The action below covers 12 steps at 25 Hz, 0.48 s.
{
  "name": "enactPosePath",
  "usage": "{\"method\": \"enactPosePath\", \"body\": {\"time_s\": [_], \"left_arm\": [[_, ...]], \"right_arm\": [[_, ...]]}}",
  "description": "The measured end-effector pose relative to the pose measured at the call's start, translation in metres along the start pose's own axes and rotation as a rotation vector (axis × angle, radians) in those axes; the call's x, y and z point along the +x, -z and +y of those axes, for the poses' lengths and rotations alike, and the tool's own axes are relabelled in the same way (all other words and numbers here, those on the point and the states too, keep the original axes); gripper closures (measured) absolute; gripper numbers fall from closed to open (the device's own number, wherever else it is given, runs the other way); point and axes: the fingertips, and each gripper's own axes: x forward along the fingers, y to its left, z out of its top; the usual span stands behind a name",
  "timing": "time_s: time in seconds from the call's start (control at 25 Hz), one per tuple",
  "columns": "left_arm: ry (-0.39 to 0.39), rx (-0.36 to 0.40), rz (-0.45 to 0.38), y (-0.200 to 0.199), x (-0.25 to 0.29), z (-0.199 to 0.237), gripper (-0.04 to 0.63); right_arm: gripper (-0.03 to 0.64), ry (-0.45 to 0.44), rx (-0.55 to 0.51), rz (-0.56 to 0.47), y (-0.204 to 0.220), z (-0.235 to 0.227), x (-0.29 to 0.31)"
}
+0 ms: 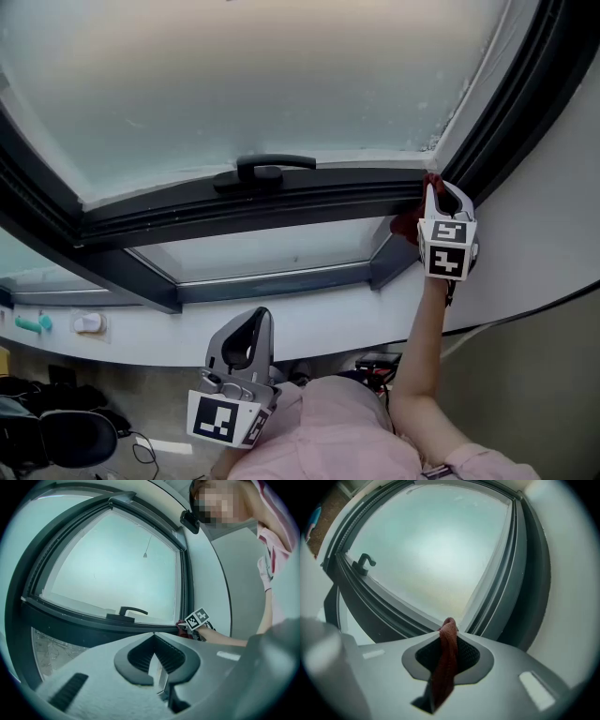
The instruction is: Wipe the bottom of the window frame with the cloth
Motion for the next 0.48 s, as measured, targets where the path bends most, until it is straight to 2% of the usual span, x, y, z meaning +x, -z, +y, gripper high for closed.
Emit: {"method": "enactPosePath", "body": {"time_s": [0.12,0.28,0.36,0.48], "left_arm": [[-0.010,-0.004,0.002,0.000,-0.007,0.006,0.595],[-0.018,-0.017,0.006,0.002,-0.017,0.017,0.595],[-0.015,-0.022,0.005,0.001,-0.022,0.021,0.595],[-0.017,-0.025,0.009,-0.001,-0.033,0.031,0.595]], "right_arm": [[0.561,-0.035,0.094,-0.039,-0.002,0.005,-0.013],[0.561,-0.212,0.301,-0.195,-0.029,0.045,-0.045],[0.561,-0.290,0.331,-0.250,-0.048,0.073,-0.059],[0.561,-0.381,0.308,-0.307,-0.078,0.119,-0.078]]}}
